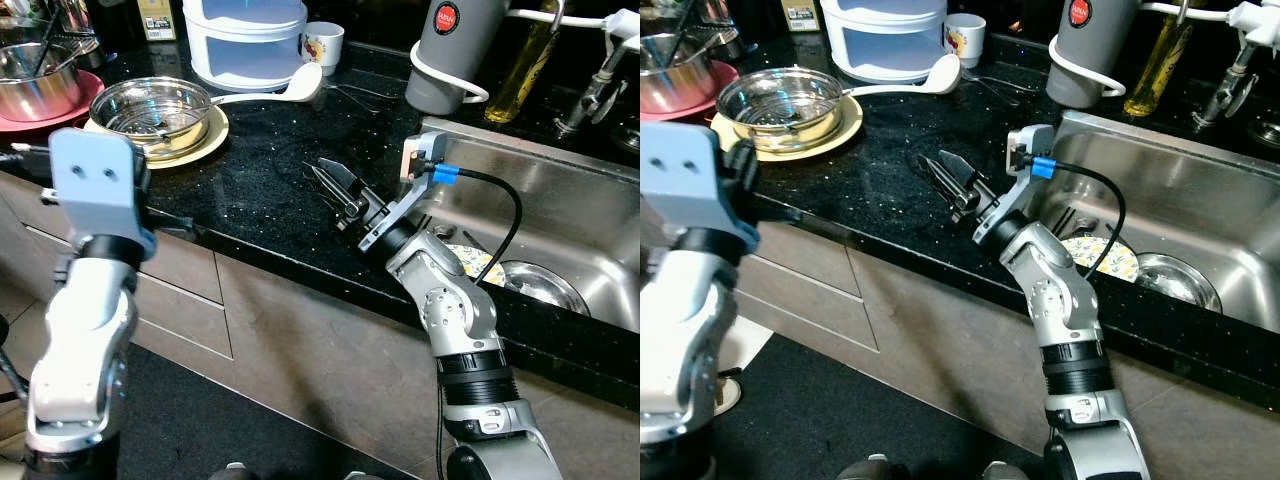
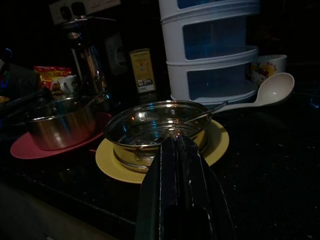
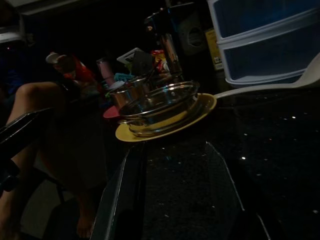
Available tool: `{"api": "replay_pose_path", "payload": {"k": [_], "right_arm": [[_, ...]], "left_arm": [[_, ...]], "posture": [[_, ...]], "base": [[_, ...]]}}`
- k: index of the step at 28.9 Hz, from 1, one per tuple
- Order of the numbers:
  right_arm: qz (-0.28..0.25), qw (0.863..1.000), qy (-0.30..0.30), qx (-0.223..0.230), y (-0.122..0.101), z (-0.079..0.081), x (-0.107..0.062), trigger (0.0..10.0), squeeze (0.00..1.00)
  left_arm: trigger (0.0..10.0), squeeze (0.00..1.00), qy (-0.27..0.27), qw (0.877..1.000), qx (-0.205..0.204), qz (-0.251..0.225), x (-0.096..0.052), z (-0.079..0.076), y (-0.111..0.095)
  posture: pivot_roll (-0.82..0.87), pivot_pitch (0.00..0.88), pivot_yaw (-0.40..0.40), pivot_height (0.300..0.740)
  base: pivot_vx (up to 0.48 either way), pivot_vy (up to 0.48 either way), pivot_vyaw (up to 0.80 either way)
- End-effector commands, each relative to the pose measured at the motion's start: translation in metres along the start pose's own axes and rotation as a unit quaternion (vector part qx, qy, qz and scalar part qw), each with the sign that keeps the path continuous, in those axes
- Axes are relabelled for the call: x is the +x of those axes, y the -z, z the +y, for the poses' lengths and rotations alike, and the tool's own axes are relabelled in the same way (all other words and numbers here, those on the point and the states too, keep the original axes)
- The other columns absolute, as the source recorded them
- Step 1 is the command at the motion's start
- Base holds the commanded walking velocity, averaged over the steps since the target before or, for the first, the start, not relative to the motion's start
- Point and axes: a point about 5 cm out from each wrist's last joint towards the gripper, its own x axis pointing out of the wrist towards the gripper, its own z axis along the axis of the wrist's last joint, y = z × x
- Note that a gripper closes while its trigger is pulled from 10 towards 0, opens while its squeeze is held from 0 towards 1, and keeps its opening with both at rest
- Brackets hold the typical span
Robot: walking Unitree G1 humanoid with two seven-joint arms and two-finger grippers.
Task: Kitchen organization
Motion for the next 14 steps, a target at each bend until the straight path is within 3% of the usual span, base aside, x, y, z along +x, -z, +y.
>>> {"api": "replay_pose_path", "payload": {"k": [1,14], "right_arm": [[-0.001,1.000,0.006,-0.005,-0.002,-0.003,0.000,10.0,0.00],[0.000,1.000,0.008,-0.006,-0.001,-0.003,0.000,10.0,0.00]], "left_arm": [[10.0,0.00,0.012,1.000,-0.004,0.018,-0.001,-0.007,0.007],[10.0,0.00,0.031,0.998,-0.032,0.032,-0.002,-0.024,0.011]], "posture": [[0.04,0.055,-0.063,0.732],[0.04,0.059,-0.063,0.732]], "base": [[0.000,0.000,0.00],[0.000,0.020,0.00]]}}
